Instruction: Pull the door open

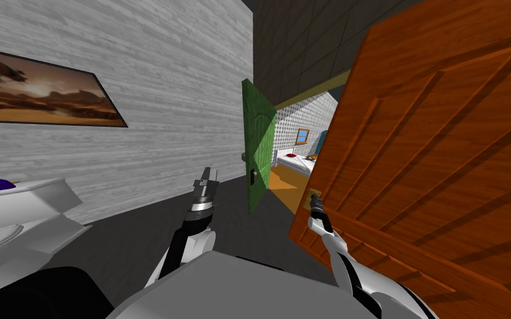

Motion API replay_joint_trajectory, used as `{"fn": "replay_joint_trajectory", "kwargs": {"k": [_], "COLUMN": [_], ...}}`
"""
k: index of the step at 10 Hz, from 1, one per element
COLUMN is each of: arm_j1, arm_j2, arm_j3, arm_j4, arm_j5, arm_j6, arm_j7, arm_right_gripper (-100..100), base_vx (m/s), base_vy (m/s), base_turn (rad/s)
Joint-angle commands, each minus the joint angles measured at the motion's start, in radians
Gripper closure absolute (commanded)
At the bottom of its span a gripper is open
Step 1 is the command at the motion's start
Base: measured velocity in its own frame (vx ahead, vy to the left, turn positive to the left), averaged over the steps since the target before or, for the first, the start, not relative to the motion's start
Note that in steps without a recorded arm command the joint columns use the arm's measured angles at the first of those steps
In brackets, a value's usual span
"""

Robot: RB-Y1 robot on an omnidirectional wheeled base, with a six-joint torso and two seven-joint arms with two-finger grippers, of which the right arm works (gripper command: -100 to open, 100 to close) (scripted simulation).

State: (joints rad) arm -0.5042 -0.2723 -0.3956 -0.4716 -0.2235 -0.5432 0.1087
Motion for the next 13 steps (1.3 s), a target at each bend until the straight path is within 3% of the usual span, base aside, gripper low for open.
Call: {"fn": "replay_joint_trajectory", "kwargs": {"k": [1,7,8,13], "arm_j1": [0.008,0.004,-0.005,-0.003], "arm_j2": [0.006,0.023,0.019,0.016], "arm_j3": [0.017,0.079,0.073,0.184], "arm_j4": [-0.017,-0.028,-0.013,-0.019], "arm_j5": [0.008,0.038,0.035,0.084], "arm_j6": [0.007,0.011,0.004,0.000], "arm_j7": [-0.012,-0.054,-0.050,-0.152], "arm_right_gripper": [100,100,100,100], "base_vx": [-0.204,-0.208,-0.103,-0.145], "base_vy": [-0.062,-0.046,-0.015,-0.016], "base_turn": [0.083,0.067,0.029,-0.049]}}
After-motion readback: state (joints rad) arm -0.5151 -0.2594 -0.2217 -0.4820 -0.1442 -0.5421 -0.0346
